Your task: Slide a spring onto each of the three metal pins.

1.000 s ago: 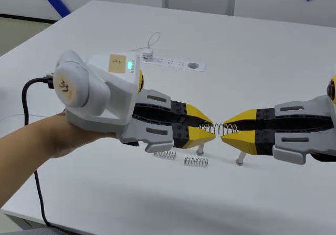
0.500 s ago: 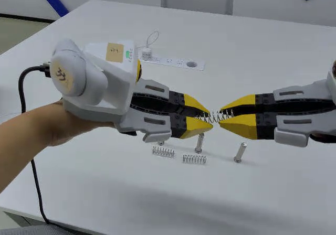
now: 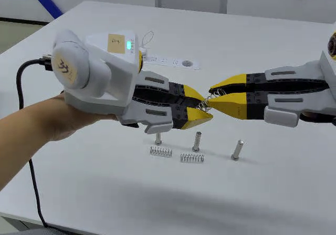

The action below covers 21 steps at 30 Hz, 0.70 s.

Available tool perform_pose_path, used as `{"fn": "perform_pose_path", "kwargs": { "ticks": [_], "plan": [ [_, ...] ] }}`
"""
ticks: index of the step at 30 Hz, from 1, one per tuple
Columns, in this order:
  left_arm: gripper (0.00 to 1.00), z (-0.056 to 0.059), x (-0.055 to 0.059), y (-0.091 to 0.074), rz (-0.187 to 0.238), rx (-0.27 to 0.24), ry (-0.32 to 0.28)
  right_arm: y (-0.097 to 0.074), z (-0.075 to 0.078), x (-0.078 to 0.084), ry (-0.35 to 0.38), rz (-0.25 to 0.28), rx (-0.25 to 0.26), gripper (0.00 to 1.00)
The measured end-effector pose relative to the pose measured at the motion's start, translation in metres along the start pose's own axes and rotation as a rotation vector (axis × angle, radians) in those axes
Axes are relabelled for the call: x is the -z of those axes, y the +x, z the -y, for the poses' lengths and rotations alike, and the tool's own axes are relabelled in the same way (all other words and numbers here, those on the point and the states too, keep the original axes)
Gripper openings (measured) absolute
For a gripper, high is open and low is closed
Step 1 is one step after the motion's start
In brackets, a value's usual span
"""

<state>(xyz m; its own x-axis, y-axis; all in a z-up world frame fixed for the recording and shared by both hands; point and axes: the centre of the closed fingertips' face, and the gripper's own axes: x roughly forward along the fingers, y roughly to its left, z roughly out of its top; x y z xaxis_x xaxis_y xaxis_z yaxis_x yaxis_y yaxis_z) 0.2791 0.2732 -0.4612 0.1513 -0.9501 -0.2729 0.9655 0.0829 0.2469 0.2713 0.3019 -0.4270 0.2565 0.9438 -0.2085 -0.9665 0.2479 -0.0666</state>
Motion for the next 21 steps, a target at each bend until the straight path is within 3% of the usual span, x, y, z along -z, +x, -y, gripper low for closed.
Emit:
{"fn": "perform_pose_path", "kwargs": {
  "ticks": [5,11,15,17,21],
  "plan": [
    [0.09,0.004,0.001,0.002,-0.008,0.0,0.008,0.003,-0.005,-0.001,0.005,-0.023,0.01,0.1],
    [0.1,0.011,0.012,-0.001,-0.043,-0.008,-0.004,0.008,-0.01,0.01,0.022,-0.062,0.013,0.1],
    [0.1,0.011,0.013,-0.003,-0.036,-0.019,-0.036,0.009,-0.011,0.01,0.038,-0.062,0.024,0.1],
    [0.11,0.015,0.015,-0.005,-0.044,0.002,-0.112,0.011,-0.013,0.01,0.045,-0.067,0.02,0.1],
    [0.11,0.01,0.017,-0.008,-0.042,-0.028,-0.083,0.012,-0.012,0.01,0.046,-0.078,0.031,0.1]
  ]
}}
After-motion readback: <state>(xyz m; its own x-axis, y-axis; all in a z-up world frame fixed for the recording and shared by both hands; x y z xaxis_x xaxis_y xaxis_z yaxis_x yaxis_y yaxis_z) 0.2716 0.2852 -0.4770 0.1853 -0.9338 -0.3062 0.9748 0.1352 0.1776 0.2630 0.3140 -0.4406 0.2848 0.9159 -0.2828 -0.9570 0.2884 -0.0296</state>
